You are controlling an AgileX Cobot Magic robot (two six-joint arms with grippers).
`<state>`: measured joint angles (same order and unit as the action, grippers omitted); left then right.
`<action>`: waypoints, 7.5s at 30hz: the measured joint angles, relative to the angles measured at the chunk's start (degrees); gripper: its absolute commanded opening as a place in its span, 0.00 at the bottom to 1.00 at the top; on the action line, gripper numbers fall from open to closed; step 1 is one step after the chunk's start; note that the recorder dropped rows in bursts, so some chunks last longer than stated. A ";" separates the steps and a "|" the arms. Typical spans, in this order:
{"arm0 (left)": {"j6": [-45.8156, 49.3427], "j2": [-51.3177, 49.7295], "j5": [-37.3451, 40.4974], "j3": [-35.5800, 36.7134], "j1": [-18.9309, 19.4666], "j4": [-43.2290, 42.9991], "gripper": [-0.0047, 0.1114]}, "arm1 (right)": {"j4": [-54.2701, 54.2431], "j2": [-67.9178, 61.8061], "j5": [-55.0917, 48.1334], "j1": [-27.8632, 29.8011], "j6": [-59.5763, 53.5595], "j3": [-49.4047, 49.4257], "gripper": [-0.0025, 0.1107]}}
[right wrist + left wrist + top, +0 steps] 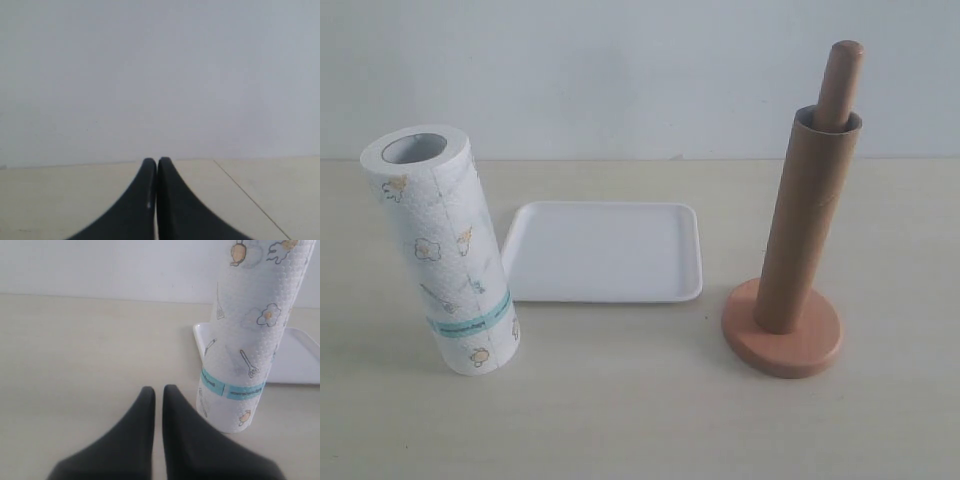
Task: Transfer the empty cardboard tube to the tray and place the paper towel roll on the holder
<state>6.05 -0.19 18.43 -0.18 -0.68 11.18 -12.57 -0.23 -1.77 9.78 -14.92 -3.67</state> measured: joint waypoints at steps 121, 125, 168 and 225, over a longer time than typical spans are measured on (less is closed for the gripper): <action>0.00 0.00 0.00 0.00 0.00 0.00 0.08 | -87.03 -87.51 -44.14 -9.80 -106.31 -37.36 0.57; 0.00 0.00 0.00 0.00 0.00 0.00 0.08 | -87.12 -87.51 -44.26 -9.80 -106.31 -37.36 0.30; 0.00 0.00 0.00 0.00 0.00 0.00 0.08 | -86.89 -86.23 -44.19 -9.80 -106.20 -40.44 0.02; 0.00 0.00 0.00 0.00 0.00 0.00 0.08 | -64.58 -62.80 -35.66 -9.80 -66.81 -66.83 0.02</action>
<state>6.05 -0.19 18.43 -0.18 -0.68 11.18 -77.15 -63.03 -37.43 -0.02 -81.72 -70.50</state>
